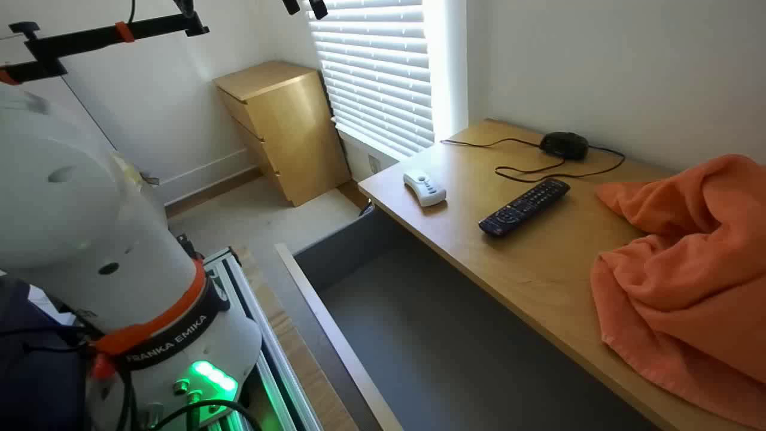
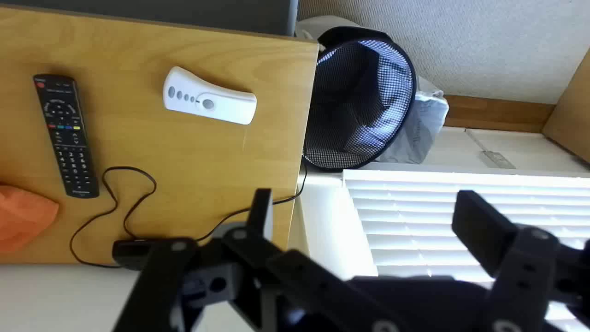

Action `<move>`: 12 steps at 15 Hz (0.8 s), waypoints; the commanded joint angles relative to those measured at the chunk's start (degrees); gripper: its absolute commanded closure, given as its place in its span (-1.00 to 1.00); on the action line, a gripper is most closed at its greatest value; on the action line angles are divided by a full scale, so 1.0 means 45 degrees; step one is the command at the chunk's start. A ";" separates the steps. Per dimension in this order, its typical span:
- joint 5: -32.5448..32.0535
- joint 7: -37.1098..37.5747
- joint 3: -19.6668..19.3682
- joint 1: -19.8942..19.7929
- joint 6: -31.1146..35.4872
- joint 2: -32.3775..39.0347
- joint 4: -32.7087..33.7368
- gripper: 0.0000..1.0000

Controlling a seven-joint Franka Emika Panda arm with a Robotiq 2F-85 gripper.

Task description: Rotate the black remote to the left

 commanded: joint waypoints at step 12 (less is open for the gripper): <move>-0.2308 0.1597 0.0138 -0.2126 0.1655 0.2226 0.0473 -1.00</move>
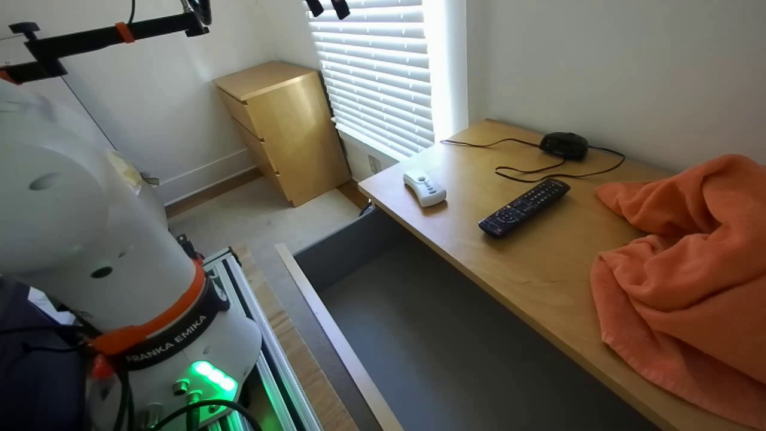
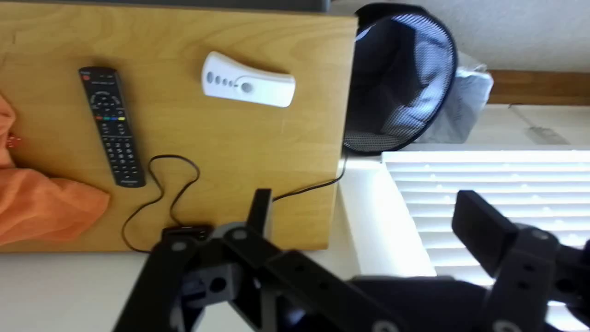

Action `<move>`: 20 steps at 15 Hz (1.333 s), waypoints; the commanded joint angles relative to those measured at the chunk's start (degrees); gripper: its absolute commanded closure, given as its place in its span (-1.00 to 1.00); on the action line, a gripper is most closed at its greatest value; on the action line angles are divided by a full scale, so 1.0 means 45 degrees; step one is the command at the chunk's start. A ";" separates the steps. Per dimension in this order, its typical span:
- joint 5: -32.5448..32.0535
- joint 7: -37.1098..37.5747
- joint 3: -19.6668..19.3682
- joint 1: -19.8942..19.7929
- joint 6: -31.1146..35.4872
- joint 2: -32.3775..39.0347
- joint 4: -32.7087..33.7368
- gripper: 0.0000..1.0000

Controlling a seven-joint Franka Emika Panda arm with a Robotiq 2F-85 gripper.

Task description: Rotate the black remote to the left

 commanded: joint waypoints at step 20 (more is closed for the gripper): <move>-0.2615 -0.0571 -0.2519 -0.1746 0.3851 0.8202 0.2240 -1.00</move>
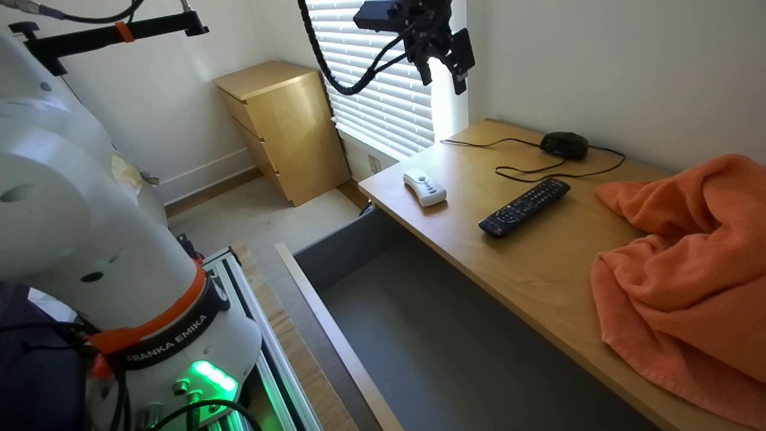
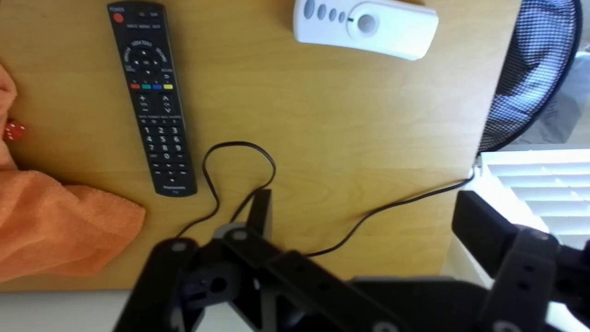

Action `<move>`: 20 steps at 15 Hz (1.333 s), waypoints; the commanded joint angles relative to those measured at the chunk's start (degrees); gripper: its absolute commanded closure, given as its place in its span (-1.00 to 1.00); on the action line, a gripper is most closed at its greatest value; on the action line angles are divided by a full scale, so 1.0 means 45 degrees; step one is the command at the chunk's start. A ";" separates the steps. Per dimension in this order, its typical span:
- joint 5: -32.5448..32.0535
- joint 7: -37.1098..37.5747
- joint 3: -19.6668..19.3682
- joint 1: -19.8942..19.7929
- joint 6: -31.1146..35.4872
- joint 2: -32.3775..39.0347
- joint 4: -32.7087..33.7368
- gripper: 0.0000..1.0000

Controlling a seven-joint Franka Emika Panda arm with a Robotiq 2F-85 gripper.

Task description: Rotate the black remote to the left

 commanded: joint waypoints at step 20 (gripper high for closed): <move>0.3608 -0.5916 -0.1451 -0.2049 -0.0300 0.5714 0.2924 -1.00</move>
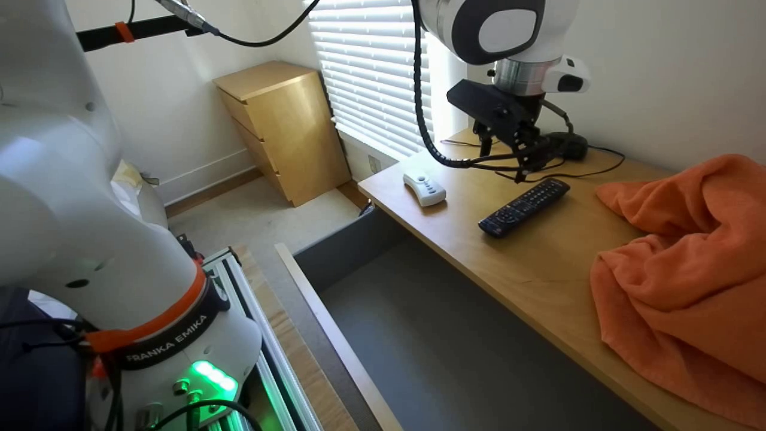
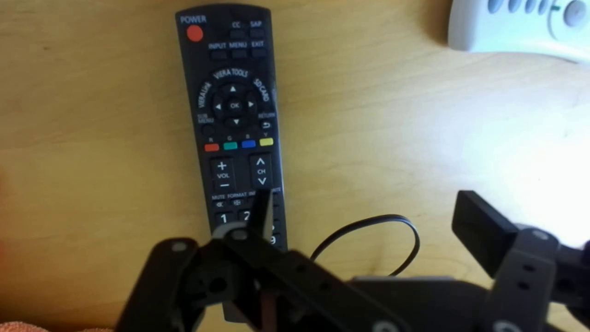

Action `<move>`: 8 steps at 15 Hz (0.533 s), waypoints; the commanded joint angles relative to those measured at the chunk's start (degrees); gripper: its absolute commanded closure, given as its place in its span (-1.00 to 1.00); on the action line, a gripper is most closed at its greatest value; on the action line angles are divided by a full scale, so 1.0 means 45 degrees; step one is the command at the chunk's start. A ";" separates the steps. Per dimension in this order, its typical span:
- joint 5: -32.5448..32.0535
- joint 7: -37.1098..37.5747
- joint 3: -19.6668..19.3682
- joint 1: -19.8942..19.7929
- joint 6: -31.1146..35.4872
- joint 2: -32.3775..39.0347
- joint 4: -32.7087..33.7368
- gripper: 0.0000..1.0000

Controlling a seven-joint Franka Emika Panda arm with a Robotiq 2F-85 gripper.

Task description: Rotate the black remote to the left

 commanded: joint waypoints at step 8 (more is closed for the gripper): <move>-0.1483 -0.0172 -0.0391 -0.0116 0.1296 0.1594 0.0327 -1.00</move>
